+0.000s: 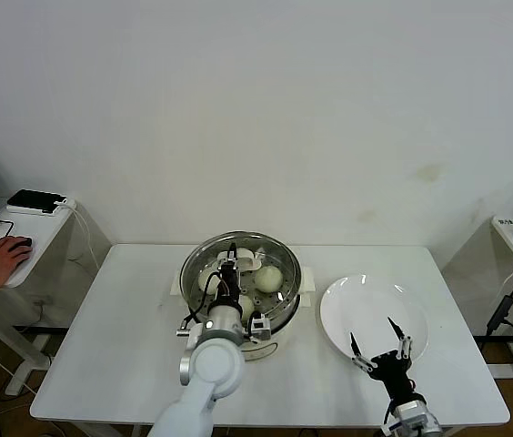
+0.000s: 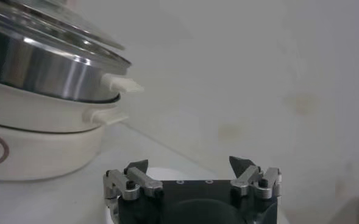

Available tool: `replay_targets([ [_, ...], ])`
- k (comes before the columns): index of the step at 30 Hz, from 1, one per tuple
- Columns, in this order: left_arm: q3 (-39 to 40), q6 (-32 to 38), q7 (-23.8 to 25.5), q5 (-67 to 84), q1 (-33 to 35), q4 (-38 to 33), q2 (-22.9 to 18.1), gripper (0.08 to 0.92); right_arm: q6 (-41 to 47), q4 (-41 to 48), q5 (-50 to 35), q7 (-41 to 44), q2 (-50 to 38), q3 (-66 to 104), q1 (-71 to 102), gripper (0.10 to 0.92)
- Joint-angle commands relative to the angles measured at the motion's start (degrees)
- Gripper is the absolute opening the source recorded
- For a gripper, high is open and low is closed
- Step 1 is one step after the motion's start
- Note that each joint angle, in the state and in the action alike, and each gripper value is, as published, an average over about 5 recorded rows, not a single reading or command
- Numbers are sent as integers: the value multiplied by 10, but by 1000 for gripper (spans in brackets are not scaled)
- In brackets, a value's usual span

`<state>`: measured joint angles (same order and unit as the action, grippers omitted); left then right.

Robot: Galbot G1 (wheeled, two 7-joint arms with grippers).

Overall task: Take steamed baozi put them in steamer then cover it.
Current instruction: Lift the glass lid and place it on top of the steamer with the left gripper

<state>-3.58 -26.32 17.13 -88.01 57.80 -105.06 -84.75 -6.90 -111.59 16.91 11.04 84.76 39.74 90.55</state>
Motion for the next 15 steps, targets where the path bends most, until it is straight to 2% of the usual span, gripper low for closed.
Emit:
replay_targets([
  [1, 6, 1, -1, -15, 1, 9, -15, 132, -1, 1, 2, -1, 0, -1, 0, 823],
  [15, 5, 5, -1, -27, 3, 17, -19, 132, -2, 2, 2, 0, 0, -5, 0, 823],
])
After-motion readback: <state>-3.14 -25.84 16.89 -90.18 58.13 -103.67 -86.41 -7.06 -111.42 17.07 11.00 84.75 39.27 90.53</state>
